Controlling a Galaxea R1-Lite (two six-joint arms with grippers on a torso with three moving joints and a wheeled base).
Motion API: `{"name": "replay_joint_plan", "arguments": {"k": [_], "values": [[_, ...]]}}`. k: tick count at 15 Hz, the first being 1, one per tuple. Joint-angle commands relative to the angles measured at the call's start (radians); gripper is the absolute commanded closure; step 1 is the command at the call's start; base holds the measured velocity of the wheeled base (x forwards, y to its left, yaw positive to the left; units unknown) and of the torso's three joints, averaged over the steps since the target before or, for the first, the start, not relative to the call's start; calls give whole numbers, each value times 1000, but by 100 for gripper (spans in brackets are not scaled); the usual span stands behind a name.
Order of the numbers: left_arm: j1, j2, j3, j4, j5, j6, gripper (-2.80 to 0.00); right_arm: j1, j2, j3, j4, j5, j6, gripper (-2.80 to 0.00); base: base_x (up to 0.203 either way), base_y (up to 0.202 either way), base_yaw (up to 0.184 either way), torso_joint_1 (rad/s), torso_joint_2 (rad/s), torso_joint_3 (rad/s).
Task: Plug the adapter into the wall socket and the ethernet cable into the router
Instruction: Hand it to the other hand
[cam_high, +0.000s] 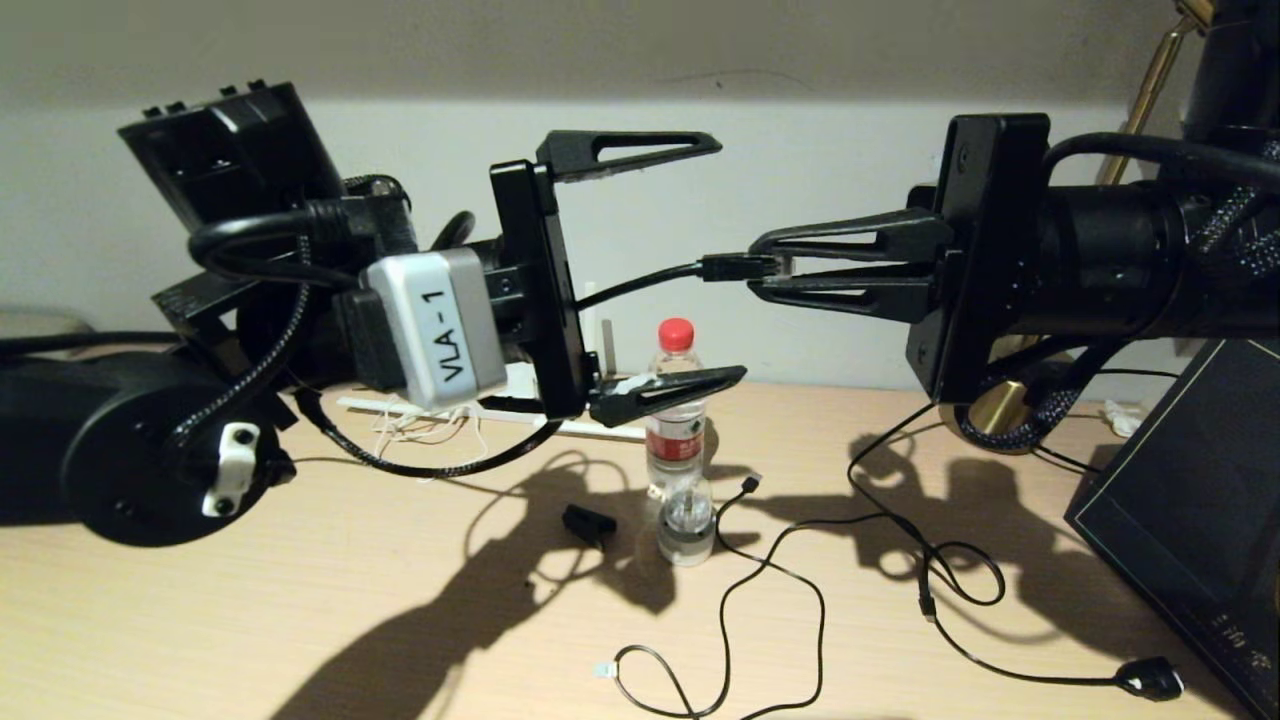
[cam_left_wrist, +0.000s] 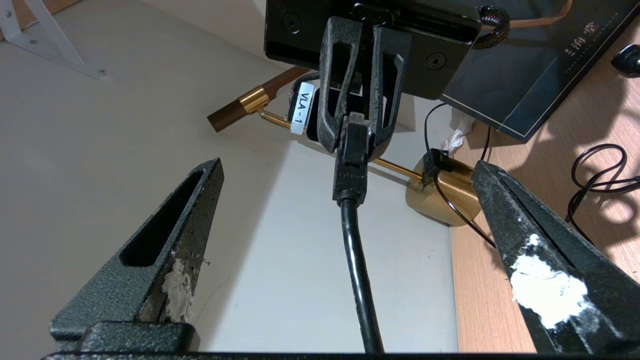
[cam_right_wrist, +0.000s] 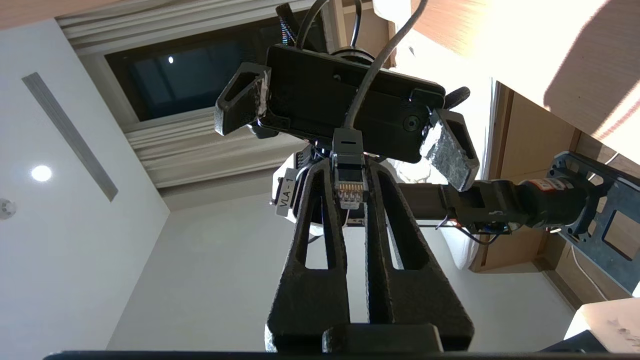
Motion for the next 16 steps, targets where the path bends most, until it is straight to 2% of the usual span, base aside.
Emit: {"name": "replay_joint_plan", "arguments": {"k": [1, 16], "values": [[-1, 4, 0, -5, -5, 7, 0, 0, 1, -2, -2, 5, 9, 0, 0, 0, 0, 0, 0, 0], [-20, 12, 6, -6, -2, 10, 0, 0, 2, -1, -2, 5, 9, 0, 0, 0, 0, 0, 0, 0]]}}
